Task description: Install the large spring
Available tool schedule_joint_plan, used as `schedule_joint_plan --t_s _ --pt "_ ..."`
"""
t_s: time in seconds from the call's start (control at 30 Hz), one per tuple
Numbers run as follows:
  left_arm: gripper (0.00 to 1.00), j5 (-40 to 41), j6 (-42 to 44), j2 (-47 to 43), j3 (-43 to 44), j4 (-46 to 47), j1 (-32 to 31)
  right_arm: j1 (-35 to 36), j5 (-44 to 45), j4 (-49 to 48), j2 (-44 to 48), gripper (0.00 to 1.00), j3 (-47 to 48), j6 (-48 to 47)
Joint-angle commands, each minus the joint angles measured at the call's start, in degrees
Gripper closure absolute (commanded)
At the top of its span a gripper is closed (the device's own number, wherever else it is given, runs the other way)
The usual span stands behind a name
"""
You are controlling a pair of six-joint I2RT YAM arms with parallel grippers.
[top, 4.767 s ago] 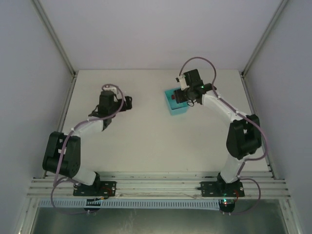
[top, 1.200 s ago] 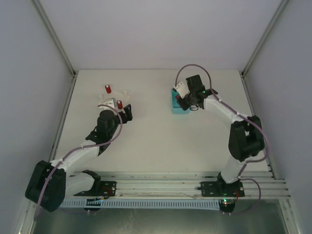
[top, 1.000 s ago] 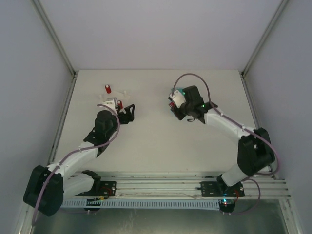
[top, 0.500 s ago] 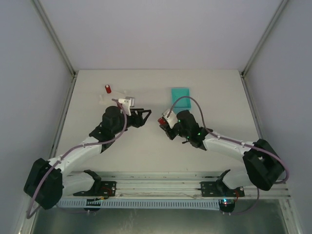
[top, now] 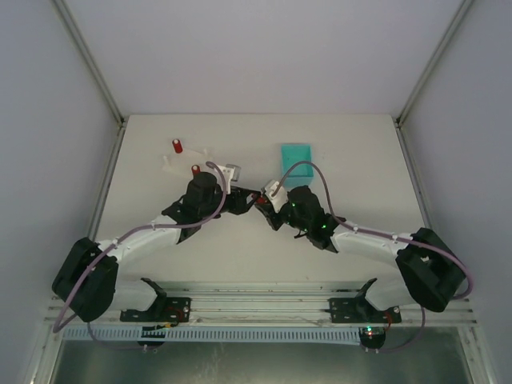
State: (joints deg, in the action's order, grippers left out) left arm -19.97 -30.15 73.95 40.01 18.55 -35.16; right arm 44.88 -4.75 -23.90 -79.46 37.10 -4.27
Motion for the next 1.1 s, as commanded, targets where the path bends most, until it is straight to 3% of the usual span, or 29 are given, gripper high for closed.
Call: schedule_joint_plan --t_s 0.0,0.57,0.73,0.83,1.07 --pt "0.48 -2.71 -0.26 1.56 3.32 -0.94 -0.44 1.08 0.47 -4.02 1.98 0.90 -0.01 -0.95" --pt "0.66 -6.01 -1.82 4.31 4.99 -3.94 -0.44 1.82 2.56 -3.72 1.97 0.90 -0.03 -2.14" --pt "0.87 -6.70 -1.76 4.02 5.05 -4.53 -0.47 1.90 2.96 -3.50 1.53 0.86 0.19 -2.23" --pt "1.00 -6.91 -1.67 3.68 5.53 -4.51 -0.43 1.91 3.02 -3.32 1.25 0.74 0.25 -2.15" --pt "1.00 -1.07 -0.96 2.85 8.69 -6.92 0.53 1.91 6.47 1.16 2.82 0.21 1.50 -0.26"
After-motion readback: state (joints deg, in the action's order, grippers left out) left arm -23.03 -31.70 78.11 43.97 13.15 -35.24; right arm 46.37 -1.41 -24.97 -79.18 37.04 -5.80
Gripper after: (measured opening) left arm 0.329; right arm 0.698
